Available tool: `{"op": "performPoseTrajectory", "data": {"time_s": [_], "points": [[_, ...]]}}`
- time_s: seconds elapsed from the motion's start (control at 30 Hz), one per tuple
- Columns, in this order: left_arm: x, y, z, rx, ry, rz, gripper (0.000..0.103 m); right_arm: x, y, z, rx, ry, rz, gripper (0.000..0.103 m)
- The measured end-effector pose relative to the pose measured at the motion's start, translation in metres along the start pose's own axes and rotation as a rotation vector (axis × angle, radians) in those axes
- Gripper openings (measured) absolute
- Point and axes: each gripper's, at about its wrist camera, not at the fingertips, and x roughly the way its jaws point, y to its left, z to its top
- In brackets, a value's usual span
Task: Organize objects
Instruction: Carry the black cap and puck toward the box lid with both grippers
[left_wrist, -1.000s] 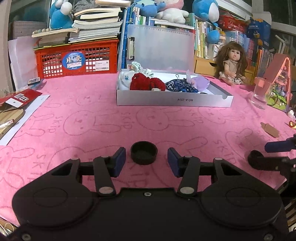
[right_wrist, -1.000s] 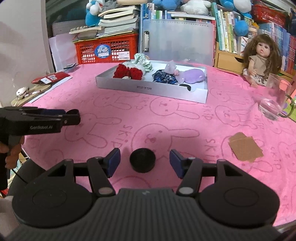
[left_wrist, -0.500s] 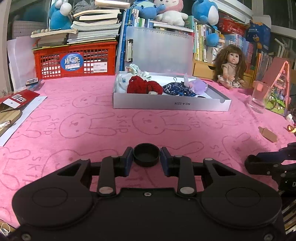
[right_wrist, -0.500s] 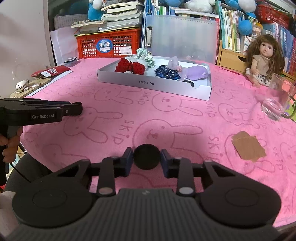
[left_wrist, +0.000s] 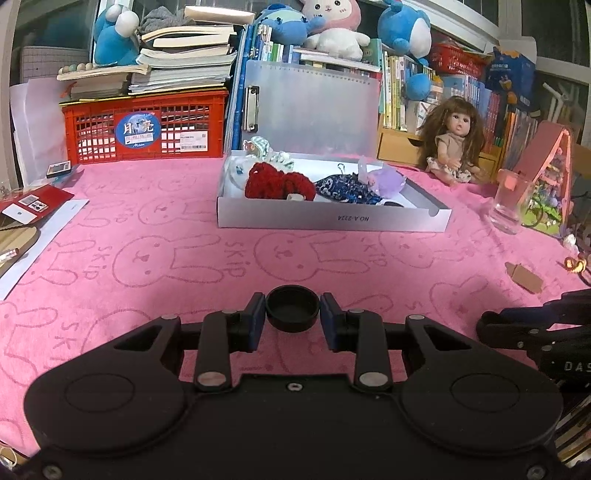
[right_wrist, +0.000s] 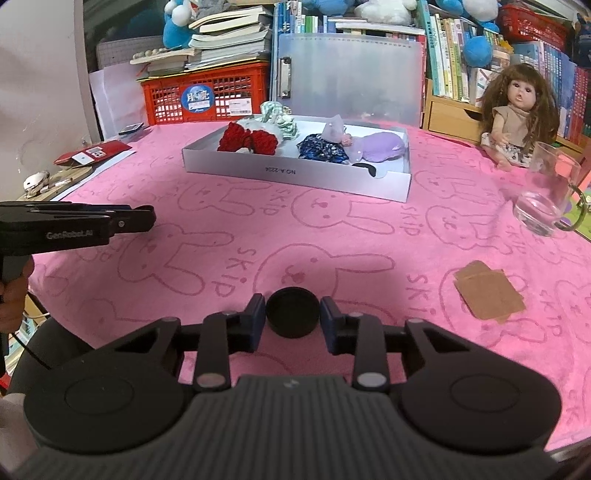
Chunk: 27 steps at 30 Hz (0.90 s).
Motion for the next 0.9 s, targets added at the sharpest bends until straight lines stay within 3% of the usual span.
{"op": "performPoseTrajectory", "data": {"time_s": [0.9], "points": [[0.023,-0.012,0.032,-0.001,-0.015,-0.052,0.03,0.019,-0.019,0.034,0.108,-0.041,-0.056,0.037]]}}
